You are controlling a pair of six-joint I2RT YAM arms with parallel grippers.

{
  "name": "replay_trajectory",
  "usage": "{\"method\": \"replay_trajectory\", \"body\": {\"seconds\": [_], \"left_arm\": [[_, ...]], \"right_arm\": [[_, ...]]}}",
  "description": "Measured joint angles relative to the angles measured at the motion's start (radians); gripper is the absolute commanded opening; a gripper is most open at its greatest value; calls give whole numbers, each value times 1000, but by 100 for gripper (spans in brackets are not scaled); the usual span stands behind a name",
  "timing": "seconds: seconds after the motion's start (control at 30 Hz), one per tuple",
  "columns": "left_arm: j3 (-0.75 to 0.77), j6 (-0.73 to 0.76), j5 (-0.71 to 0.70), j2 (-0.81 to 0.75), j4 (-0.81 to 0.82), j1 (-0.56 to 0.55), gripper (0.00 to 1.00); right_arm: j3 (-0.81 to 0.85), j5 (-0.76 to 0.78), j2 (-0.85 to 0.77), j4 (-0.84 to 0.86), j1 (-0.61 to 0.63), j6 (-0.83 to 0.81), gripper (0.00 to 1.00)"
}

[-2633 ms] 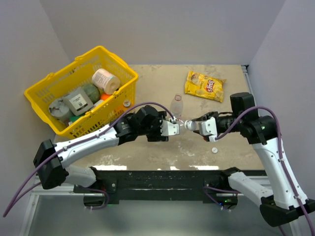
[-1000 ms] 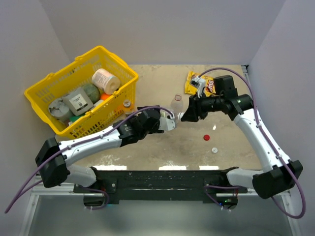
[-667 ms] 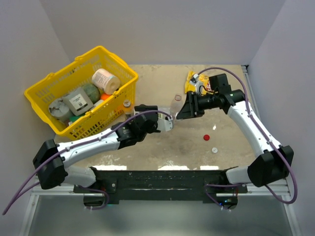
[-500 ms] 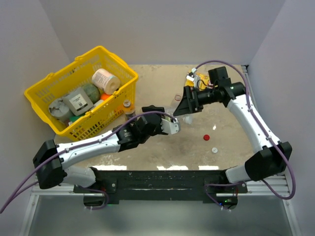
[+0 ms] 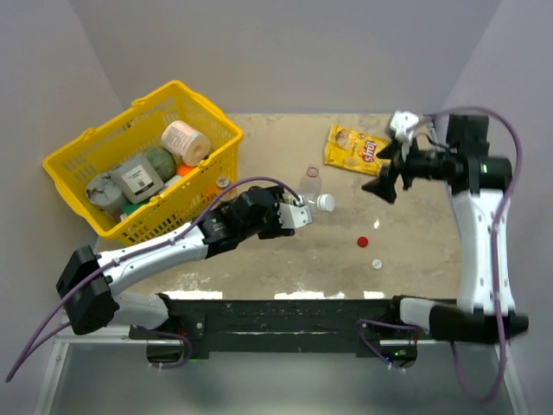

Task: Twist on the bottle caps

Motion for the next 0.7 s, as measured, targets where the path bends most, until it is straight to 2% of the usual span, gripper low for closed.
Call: {"method": "replay_trajectory", "body": {"seconds": [0.1, 0.17, 0.23, 0.3, 0.37, 0.47, 0.6, 0.7], "left_arm": [[0, -29, 59, 0, -32, 24, 0], [0, -40, 100, -1, -50, 24, 0], [4, -43, 126, -1, -60, 23, 0], [13, -42, 148, -1, -62, 21, 0], [25, -37, 161, -1, -62, 21, 0], [38, -28, 172, -1, -60, 21, 0], [43, -2, 177, -1, -60, 14, 0], [45, 16, 181, -1, -60, 5, 0]], "right_arm": [[-256, 8, -360, 134, 34, -236, 92], [-375, -26, -575, 143, 39, -462, 89], [-409, -71, -689, 121, 40, -616, 85], [-403, -129, -699, 77, 43, -755, 80], [-386, -165, -626, 1, 49, -915, 76], [-380, -174, -502, -48, 95, -1049, 75], [-380, -163, -401, -75, 154, -1107, 75], [-380, -154, -392, -92, 181, -1114, 76]]}}
